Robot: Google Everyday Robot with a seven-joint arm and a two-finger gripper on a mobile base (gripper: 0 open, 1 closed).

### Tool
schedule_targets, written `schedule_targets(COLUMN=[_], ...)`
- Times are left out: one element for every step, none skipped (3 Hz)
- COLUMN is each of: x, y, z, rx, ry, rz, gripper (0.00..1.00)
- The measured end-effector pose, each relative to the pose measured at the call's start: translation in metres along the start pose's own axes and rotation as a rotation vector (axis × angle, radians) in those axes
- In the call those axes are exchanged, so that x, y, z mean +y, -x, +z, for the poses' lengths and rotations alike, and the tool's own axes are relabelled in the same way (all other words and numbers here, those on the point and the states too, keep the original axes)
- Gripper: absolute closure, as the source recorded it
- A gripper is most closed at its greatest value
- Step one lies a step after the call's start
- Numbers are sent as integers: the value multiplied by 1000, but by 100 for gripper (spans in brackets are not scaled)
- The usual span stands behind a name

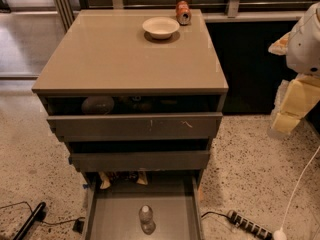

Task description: Pick water bottle from bottom drawer and place on counter

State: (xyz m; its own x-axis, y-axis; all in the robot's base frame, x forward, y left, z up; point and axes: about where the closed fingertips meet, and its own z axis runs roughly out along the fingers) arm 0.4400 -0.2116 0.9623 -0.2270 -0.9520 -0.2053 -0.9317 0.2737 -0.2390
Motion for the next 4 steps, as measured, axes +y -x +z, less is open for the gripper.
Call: schedule_targets(x=[8, 19, 30, 42], y=[8, 17, 28, 38], z=[29, 60, 93, 126], rx=[1, 1, 0, 9], ry=[42, 95, 153, 205], rz=[-14, -36, -65, -91], gripper=[0, 0, 0, 0])
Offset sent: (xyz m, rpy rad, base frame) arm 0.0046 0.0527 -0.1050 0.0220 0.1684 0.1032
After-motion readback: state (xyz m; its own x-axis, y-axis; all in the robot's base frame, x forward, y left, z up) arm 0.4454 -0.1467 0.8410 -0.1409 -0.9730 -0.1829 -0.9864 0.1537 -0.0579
